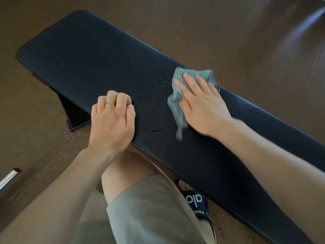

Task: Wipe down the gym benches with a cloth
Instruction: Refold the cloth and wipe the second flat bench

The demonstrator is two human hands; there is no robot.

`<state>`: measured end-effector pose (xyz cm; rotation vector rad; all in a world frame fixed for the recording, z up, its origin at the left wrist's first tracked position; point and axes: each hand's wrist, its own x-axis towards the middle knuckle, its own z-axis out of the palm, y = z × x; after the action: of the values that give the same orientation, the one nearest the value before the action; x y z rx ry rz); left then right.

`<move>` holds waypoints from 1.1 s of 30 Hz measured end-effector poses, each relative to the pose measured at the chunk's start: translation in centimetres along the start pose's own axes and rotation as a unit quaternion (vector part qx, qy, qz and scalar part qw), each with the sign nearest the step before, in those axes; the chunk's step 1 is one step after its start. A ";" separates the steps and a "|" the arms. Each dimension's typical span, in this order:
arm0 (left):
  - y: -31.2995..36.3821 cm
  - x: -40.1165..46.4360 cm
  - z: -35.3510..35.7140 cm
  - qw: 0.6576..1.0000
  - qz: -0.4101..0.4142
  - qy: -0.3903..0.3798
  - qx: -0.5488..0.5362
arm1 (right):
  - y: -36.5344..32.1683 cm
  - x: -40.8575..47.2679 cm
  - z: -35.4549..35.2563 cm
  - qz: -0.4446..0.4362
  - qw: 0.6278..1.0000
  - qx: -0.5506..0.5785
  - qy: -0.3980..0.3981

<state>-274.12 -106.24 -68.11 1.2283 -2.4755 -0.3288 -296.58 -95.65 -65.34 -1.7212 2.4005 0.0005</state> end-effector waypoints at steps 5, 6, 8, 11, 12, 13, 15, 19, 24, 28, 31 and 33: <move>0.3 -0.1 -0.3 1.000 -0.009 -0.010 0.006 | -2.4 3.3 0.1 0.075 0.997 0.026 -0.002; 0.2 -0.1 -0.3 1.000 -0.009 -0.010 0.009 | -3.3 0.9 0.6 0.052 0.998 0.017 0.008; 0.2 -0.2 -0.3 1.000 -0.010 -0.012 0.015 | -5.2 -5.4 1.4 -0.016 1.000 0.005 0.019; 0.2 0.0 -0.5 0.999 -0.015 -0.027 0.012 | -5.5 -10.8 2.2 -0.097 0.995 -0.011 -0.022; 0.2 0.1 -0.7 0.999 -0.017 -0.036 0.008 | -4.9 -10.2 2.0 -0.107 0.994 -0.011 -0.028; 0.2 0.4 -0.9 0.999 -0.017 -0.048 0.000 | -4.4 -8.8 1.6 -0.107 0.994 -0.014 -0.020; 0.1 1.3 -1.8 0.997 -0.013 -0.079 -0.008 | -3.9 -4.1 1.0 -0.089 0.996 -0.009 0.001; -1.0 4.5 -2.9 0.997 -0.041 -0.040 0.048 | -5.2 5.6 -0.3 -0.013 1.000 0.017 -0.015; -2.5 5.6 -1.5 0.991 -0.084 -0.077 0.066 | -6.7 -3.1 1.3 -0.086 0.996 -0.008 0.005; -2.5 5.4 -1.4 0.991 -0.079 -0.084 0.066 | -5.2 -9.9 1.9 -0.156 0.987 -0.023 -0.036; -2.5 5.7 -1.4 0.990 -0.077 -0.091 0.070 | -5.9 -5.2 1.4 -0.160 0.987 -0.029 -0.016; -2.6 5.8 -1.6 0.990 -0.076 -0.097 0.065 | -8.1 -0.4 1.2 -0.153 0.988 -0.014 -0.008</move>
<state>-274.81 -112.50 -66.37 1.5078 -2.6066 -0.3463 -288.66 -97.83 -65.55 -2.0763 2.1099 0.0047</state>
